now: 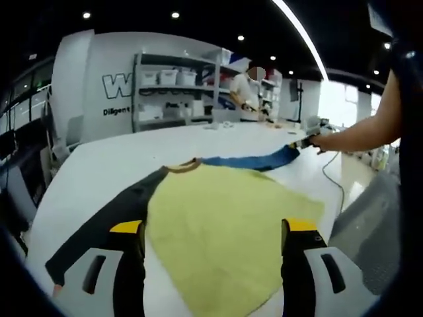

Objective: Fold the garment on the visible template until the final outline fits inside the template.

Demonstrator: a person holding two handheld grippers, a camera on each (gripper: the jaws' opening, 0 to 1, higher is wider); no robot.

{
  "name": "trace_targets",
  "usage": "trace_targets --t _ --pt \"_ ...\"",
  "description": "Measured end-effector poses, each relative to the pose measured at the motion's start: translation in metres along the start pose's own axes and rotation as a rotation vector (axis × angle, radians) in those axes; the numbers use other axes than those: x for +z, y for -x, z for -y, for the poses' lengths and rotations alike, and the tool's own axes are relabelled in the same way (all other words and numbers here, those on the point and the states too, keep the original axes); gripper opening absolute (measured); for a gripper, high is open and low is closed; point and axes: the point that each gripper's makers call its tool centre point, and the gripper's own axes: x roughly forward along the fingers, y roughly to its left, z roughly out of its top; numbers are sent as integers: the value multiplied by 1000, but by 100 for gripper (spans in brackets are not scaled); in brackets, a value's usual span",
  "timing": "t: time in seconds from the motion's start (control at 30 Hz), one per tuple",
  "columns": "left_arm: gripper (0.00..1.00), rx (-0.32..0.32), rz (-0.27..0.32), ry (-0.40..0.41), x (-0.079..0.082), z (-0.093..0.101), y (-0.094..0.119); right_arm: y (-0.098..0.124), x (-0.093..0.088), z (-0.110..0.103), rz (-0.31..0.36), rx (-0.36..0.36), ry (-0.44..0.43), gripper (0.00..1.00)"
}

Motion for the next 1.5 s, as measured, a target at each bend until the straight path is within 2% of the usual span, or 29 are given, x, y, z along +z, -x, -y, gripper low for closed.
trace_targets --t 0.13,0.33,0.53,0.7,0.8,0.9,1.23,1.33,1.5 --pt "79 9 60 23 13 -5 5 9 15 -11 19 11 9 1" --pt "80 5 118 30 28 -6 17 23 38 -32 49 38 34 1" --pt "80 -3 104 -18 26 -10 31 28 59 -49 72 59 47 1" --pt "79 -17 104 -6 21 -4 28 33 72 -72 88 88 45 1" --pt "80 -31 103 -60 22 2 25 33 80 -87 102 111 34 1" --pt "79 -43 93 -65 20 3 25 36 92 -114 120 145 33 0" --pt "79 -39 128 -40 26 -2 28 43 124 -200 173 277 87 0" --pt "79 -37 133 -36 27 -4 29 44 129 -223 184 320 109 0" --pt "79 -38 138 -29 27 -4 29 56 131 -275 199 412 169 0"
